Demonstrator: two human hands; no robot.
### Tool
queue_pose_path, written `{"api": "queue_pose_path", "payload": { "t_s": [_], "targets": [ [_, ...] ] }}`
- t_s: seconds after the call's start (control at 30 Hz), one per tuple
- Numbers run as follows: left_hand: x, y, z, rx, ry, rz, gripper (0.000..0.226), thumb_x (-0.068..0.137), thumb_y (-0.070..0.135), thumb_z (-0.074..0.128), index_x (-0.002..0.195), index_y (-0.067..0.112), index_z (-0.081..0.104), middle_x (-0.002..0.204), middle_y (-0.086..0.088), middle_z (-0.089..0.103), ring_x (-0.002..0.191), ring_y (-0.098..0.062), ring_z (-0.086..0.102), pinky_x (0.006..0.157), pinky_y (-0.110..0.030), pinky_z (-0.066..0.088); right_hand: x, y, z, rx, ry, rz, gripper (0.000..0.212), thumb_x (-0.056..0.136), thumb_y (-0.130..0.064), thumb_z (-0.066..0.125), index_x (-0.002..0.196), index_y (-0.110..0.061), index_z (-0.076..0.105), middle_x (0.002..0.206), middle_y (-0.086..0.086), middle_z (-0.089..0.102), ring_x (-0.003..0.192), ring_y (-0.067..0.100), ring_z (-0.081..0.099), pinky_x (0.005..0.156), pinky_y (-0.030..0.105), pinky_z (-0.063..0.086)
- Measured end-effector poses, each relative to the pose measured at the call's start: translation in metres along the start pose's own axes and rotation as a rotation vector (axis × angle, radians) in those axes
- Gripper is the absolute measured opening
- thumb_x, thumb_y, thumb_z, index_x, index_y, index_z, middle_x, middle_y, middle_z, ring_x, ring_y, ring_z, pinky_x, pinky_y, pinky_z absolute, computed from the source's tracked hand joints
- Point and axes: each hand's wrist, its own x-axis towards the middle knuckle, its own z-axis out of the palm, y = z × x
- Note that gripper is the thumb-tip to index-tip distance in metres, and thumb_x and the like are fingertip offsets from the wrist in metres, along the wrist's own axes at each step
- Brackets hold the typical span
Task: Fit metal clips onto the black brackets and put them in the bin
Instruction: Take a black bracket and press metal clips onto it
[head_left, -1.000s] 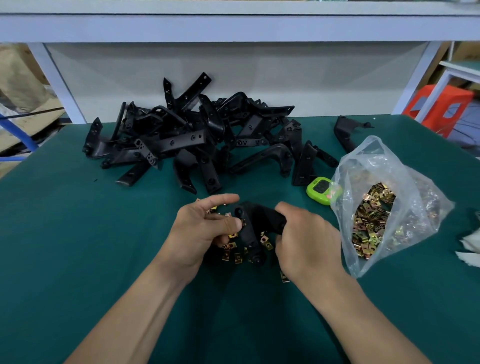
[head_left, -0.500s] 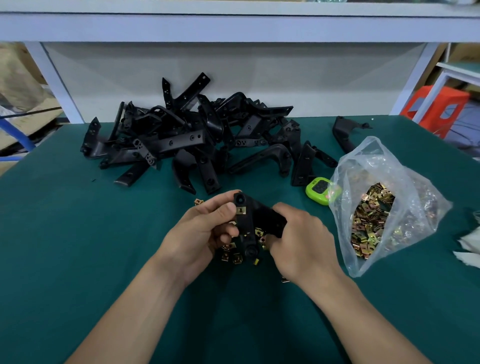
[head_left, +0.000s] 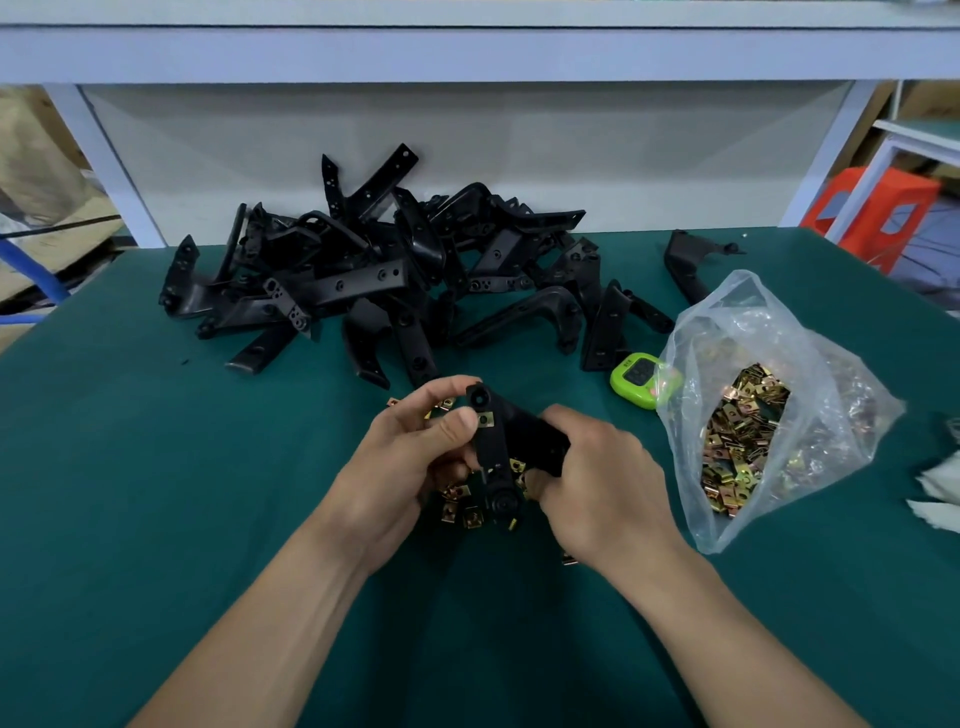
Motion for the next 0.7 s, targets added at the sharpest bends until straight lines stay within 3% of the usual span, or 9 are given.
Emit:
{"api": "queue_pose_path", "payload": {
  "t_s": [0.1, 0.2, 0.3, 0.37, 0.43, 0.5, 0.57, 0.7],
  "targets": [
    [0.002, 0.0, 0.004, -0.109, -0.049, -0.052, 0.021, 0.089, 0.02, 0.067, 0.111, 0.021, 0.067, 0.082, 0.001, 0.063, 0.069, -0.014, 0.057, 0.065, -0.025, 0.05, 0.003, 0.002, 0.0, 0.04, -0.019, -0.011, 0.021, 0.081, -0.027, 0.073, 0.094, -0.03, 0.057, 0.072, -0.012, 0.06, 0.07, 0.02, 0.054, 0.052, 0.029, 0.031],
    [0.002, 0.0, 0.005, -0.056, -0.012, -0.027, 0.021, 0.09, 0.023, 0.071, 0.111, 0.022, 0.071, 0.084, -0.001, 0.066, 0.072, -0.017, 0.059, 0.071, -0.028, 0.053, 0.004, 0.005, 0.0, 0.073, -0.042, -0.011, 0.023, 0.081, -0.029, 0.074, 0.097, -0.033, 0.058, 0.074, -0.013, 0.062, 0.071, 0.018, 0.054, 0.053, 0.024, 0.031],
    [-0.001, -0.004, 0.009, 0.165, 0.218, 0.102, 0.022, 0.088, 0.027, 0.074, 0.11, 0.026, 0.076, 0.08, -0.005, 0.071, 0.071, -0.02, 0.064, 0.071, -0.033, 0.055, 0.003, 0.005, 0.004, 0.021, 0.005, -0.023, 0.022, 0.084, -0.031, 0.071, 0.097, -0.032, 0.054, 0.073, -0.012, 0.06, 0.068, 0.02, 0.053, 0.052, 0.027, 0.03],
    [-0.002, -0.008, 0.013, 0.331, 0.309, 0.218, 0.016, 0.091, 0.027, 0.067, 0.104, 0.029, 0.076, 0.075, -0.001, 0.074, 0.065, -0.015, 0.067, 0.066, -0.027, 0.055, 0.003, 0.005, 0.006, 0.05, 0.076, -0.001, 0.02, 0.088, -0.032, 0.069, 0.096, -0.033, 0.051, 0.072, -0.013, 0.058, 0.065, 0.017, 0.053, 0.052, 0.031, 0.034],
    [-0.003, -0.013, 0.015, 0.615, 0.332, 0.299, 0.019, 0.093, 0.018, 0.065, 0.095, 0.034, 0.076, 0.078, 0.01, 0.076, 0.07, -0.003, 0.068, 0.072, -0.017, 0.052, 0.008, 0.008, 0.004, 0.154, 0.119, 0.067, 0.017, 0.092, -0.032, 0.067, 0.1, -0.031, 0.052, 0.076, -0.012, 0.062, 0.069, 0.013, 0.057, 0.056, 0.034, 0.042],
    [-0.006, -0.017, 0.015, 0.986, 0.311, 0.33, 0.026, 0.089, 0.014, 0.07, 0.094, 0.038, 0.077, 0.087, 0.022, 0.074, 0.09, 0.005, 0.065, 0.081, -0.002, 0.041, 0.012, 0.012, 0.002, 0.267, 0.124, 0.139, 0.013, 0.094, -0.028, 0.065, 0.102, -0.029, 0.056, 0.079, -0.012, 0.064, 0.071, 0.004, 0.058, 0.054, 0.017, 0.041],
    [-0.008, -0.019, 0.017, 1.186, 0.19, 0.345, 0.025, 0.084, 0.018, 0.074, 0.1, 0.037, 0.078, 0.098, 0.025, 0.07, 0.104, 0.004, 0.055, 0.089, 0.003, 0.028, 0.014, 0.015, 0.001, 0.325, 0.124, 0.168, 0.01, 0.094, -0.024, 0.064, 0.1, -0.028, 0.058, 0.08, -0.013, 0.065, 0.071, -0.002, 0.057, 0.056, 0.01, 0.042],
    [-0.007, -0.025, 0.022, 1.332, 0.028, 0.386, 0.031, 0.084, 0.025, 0.076, 0.114, 0.034, 0.077, 0.107, 0.018, 0.067, 0.107, -0.006, 0.049, 0.095, -0.012, 0.032, 0.012, 0.013, 0.003, 0.263, 0.103, 0.158, 0.01, 0.092, -0.027, 0.063, 0.096, -0.03, 0.054, 0.076, -0.012, 0.063, 0.068, 0.0, 0.054, 0.05, 0.014, 0.038]
  ]
}}
